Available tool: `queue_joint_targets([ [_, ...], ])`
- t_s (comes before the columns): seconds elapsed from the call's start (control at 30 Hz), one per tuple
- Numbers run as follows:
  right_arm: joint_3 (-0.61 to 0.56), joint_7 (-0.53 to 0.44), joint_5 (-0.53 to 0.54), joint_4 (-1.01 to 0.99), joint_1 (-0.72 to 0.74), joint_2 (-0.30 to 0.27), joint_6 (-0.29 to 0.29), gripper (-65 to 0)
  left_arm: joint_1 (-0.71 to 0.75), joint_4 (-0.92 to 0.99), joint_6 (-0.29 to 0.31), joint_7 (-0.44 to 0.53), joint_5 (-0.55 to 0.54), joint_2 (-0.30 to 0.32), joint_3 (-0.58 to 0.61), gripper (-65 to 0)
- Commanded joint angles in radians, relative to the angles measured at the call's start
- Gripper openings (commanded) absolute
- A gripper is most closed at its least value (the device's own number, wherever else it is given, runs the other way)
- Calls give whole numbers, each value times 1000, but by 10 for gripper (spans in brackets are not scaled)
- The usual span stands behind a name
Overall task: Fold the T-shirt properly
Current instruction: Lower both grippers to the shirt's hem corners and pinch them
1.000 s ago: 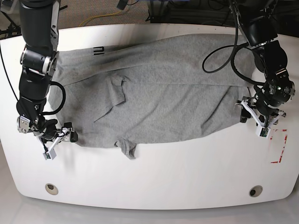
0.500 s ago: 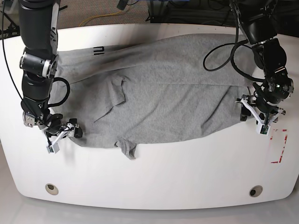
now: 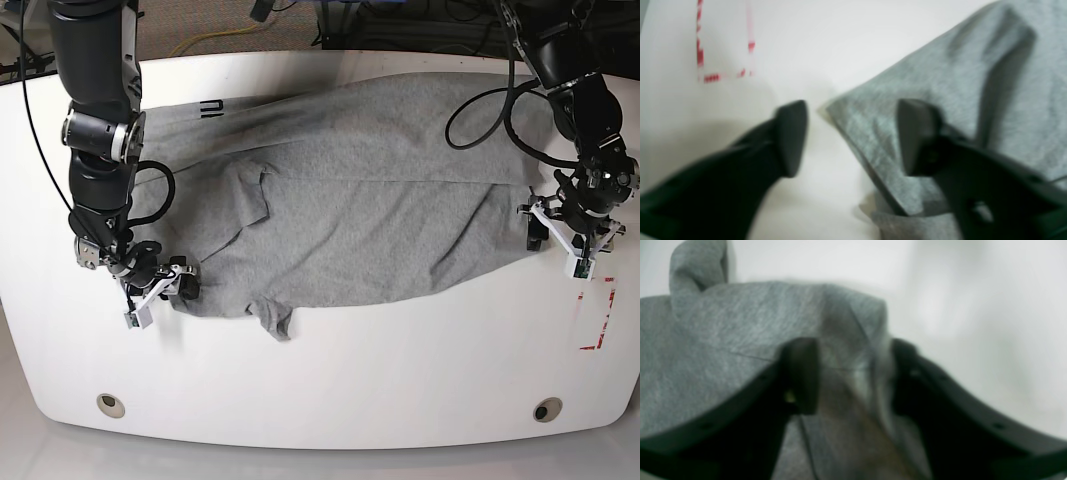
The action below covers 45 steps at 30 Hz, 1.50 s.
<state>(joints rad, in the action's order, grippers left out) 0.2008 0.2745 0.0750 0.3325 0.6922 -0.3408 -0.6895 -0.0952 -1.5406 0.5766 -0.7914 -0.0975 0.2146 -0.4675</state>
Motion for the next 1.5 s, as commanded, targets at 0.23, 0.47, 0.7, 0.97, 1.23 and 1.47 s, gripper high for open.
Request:
queue_joint_targets([
  [0.23,-2,19,-7,7,27,-10,-9,-526,-117,170,1,-38,-12,33,-35,-96],
  [0.47,-2,19,-7,7,27,-10,-9,-526,-194,325,0,-35,-11,35,-35,-96],
  [0.7,-2,21,-7,7,27,-10,-9,-530,-202,409,0,26,-8,38,-30,-96],
  [0.97,-2,21,-7,9,28,-10,-9,-533,-222,521,1,28,-9,61,-29,-135],
  [1.23,-2,27,-7,86,37,-10,-9,-534,-282,576,1,28,-9,61,43,-532],
  [1.47,-2,87,-7,170,44,-10,-9,-621,-335,538,1,28,-11,73,146,-649],
])
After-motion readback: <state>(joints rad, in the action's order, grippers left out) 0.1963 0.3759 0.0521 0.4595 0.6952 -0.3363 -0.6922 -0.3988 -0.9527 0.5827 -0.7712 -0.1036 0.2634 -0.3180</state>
